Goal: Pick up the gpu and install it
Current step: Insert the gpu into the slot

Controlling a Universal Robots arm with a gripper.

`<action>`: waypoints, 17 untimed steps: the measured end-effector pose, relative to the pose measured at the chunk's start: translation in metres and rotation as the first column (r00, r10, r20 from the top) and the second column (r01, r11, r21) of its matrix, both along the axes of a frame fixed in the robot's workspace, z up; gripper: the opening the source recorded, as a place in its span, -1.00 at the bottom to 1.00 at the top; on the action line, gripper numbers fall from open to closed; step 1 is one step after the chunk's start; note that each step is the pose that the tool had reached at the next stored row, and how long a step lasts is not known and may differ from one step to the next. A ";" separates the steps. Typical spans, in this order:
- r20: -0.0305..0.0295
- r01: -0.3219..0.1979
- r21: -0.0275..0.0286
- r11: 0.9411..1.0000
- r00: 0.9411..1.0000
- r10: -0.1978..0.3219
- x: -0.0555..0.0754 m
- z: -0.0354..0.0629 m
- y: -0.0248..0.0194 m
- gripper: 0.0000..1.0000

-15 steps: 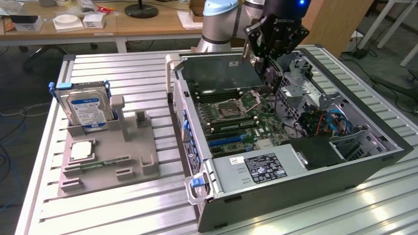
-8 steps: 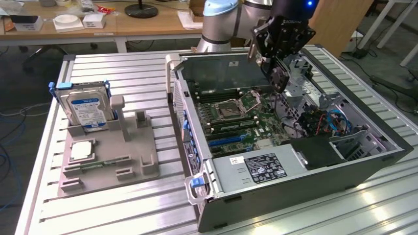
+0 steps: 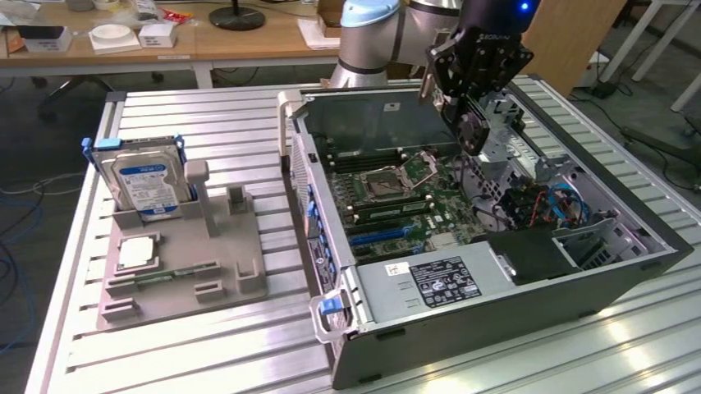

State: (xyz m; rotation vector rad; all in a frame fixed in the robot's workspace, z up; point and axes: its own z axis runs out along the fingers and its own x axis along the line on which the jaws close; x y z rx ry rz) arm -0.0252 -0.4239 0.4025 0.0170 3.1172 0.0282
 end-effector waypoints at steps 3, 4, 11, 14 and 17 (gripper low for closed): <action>0.000 0.000 0.000 1.000 1.000 0.000 0.000 0.0000 0.0000 -0.46; 0.000 0.000 0.000 1.000 1.000 0.000 0.000 0.0000 0.0000 -0.46; 0.000 -0.033 0.000 0.999 0.999 0.033 0.000 -0.0001 0.0001 -0.46; 0.000 -0.084 0.000 0.996 0.996 0.084 0.000 0.0000 0.0000 -0.46; 0.000 -0.133 0.000 0.991 0.991 0.133 0.000 0.0000 0.0000 -0.46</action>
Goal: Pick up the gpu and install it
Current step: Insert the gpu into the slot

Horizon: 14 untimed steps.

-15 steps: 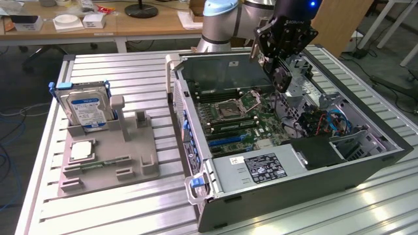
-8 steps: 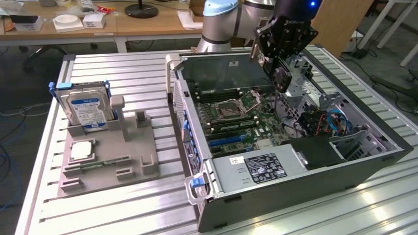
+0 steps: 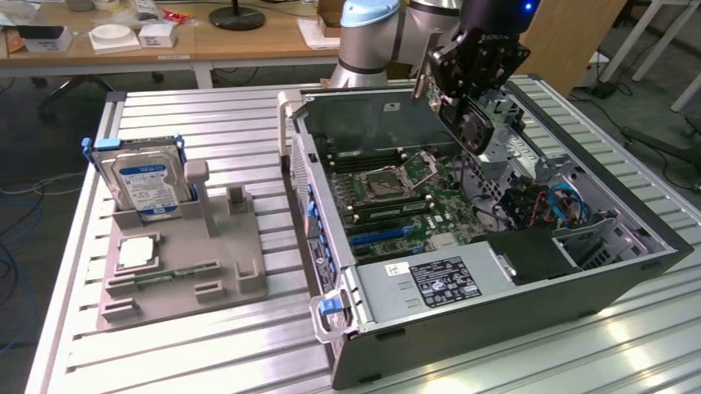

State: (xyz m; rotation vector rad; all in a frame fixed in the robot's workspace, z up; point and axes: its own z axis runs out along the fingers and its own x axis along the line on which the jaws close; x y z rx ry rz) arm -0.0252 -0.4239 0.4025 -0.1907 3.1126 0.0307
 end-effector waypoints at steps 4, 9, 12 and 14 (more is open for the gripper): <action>0.000 -0.058 0.000 0.998 0.998 0.058 0.000 0.0000 0.0000 -0.46; 0.000 -0.122 0.000 0.993 0.993 0.122 0.000 0.0000 0.0000 -0.46; 0.000 -0.157 0.000 0.988 0.988 0.157 0.000 0.0000 0.0000 -0.46; 0.000 -0.179 0.000 0.984 0.984 0.179 0.000 0.0000 0.0000 -0.46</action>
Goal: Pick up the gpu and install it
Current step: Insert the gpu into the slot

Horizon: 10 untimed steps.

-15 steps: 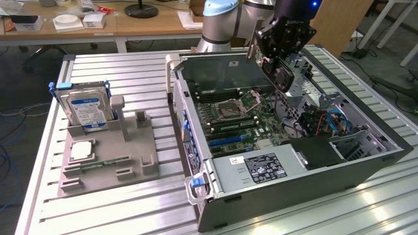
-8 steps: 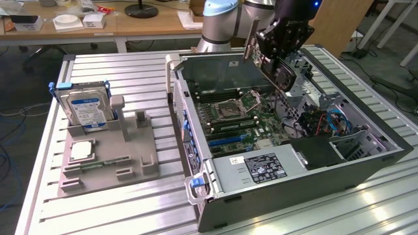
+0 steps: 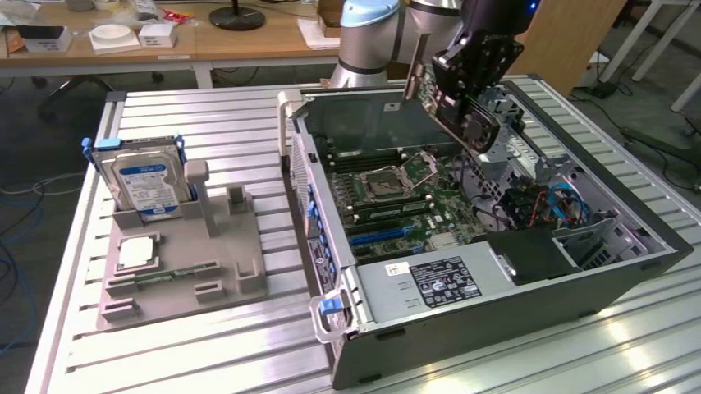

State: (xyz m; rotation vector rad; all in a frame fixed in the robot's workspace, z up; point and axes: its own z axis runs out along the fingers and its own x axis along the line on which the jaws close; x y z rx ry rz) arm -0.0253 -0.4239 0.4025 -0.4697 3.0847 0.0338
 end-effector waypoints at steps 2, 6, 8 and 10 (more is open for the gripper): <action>0.000 -0.021 0.000 1.000 1.000 0.021 0.000 0.0000 0.0000 -0.46; 0.000 -0.071 0.000 0.997 0.997 0.071 0.000 0.0000 0.0000 -0.46; 0.000 -0.095 0.000 0.995 0.995 0.095 0.000 0.0000 0.0000 -0.46; 0.000 -0.121 0.000 0.993 0.993 0.121 0.000 0.0000 0.0000 -0.46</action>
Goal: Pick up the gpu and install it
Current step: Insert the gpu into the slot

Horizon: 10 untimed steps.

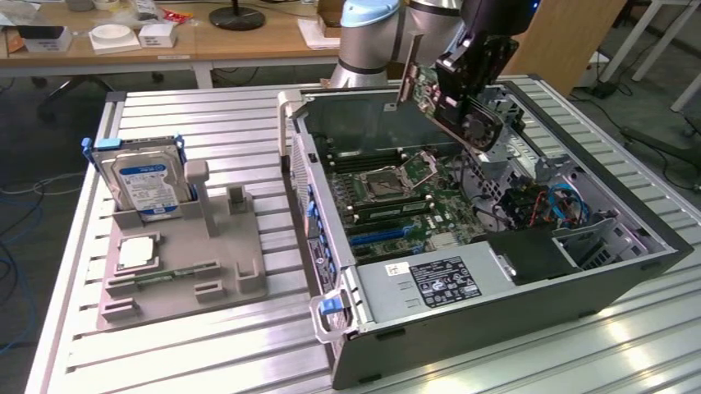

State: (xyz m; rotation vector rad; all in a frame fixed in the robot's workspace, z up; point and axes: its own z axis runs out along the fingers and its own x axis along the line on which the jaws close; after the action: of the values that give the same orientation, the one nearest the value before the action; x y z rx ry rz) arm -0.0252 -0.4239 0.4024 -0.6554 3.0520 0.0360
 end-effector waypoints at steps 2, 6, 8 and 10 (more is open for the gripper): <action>0.000 -0.024 0.000 1.000 1.000 0.024 0.000 0.0000 0.0000 -0.46; 0.000 -0.075 0.000 0.997 0.997 0.075 0.000 0.0000 0.0000 -0.46; 0.000 -0.100 0.000 0.995 0.995 0.100 0.000 0.0000 0.0000 -0.46; 0.000 -0.124 0.000 0.992 0.992 0.124 0.000 0.0000 0.0000 -0.46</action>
State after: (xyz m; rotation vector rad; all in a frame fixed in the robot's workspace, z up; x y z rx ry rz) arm -0.0252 -0.4239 0.4024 -0.8443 3.0067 0.0379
